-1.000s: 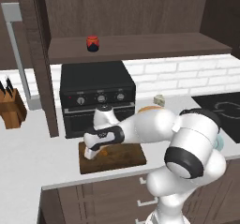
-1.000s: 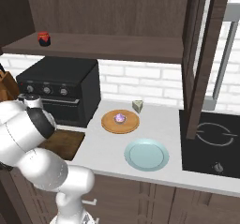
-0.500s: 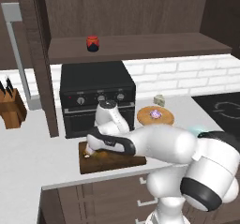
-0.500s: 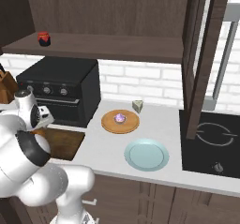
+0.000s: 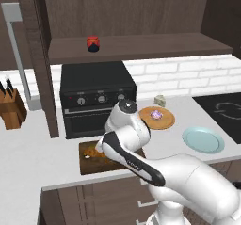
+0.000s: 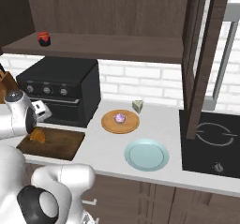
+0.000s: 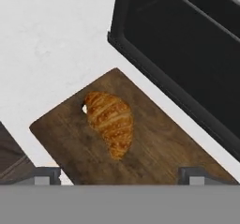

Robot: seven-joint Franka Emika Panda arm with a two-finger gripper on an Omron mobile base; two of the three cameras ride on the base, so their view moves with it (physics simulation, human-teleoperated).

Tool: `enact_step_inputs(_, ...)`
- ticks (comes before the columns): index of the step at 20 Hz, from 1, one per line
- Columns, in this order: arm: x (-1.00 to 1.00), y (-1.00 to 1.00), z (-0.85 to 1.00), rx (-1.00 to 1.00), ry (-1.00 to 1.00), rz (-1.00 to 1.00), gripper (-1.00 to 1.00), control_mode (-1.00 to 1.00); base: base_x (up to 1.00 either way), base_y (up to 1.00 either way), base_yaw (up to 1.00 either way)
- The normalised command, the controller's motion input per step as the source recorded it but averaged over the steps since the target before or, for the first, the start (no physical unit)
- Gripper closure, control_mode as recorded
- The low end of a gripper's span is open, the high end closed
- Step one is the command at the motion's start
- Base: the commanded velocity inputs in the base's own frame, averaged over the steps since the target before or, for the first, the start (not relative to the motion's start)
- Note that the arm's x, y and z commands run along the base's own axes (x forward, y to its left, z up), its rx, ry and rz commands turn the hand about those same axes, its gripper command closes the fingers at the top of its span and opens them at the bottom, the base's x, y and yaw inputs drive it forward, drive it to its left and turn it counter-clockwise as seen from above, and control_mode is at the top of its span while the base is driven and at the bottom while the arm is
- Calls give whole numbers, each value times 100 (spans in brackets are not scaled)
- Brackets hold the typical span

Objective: From the different types of pastries on the counter, select a croissant and place it on the cutting board. Then retrieve a jar of jam from the cabinet and place it alongside the croissant on the cutting board.

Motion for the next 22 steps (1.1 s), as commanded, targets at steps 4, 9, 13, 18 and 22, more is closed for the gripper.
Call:
enact_step_inputs(4,-46,-28,94,17,-28,-5,-100,-100,0,0,0)
enact_step_inputs(9,-21,-45,100,23,-23,-13,-100,-100,0,0,0)
enact_step_inputs(13,-12,-12,100,18,-21,-20,-100,-100,0,0,0)
enact_step_inputs(18,-7,-2,100,9,-13,-25,-100,-100,0,0,0)
enact_step_inputs(22,0,-5,100,3,-11,-22,-100,-100,0,0,0)
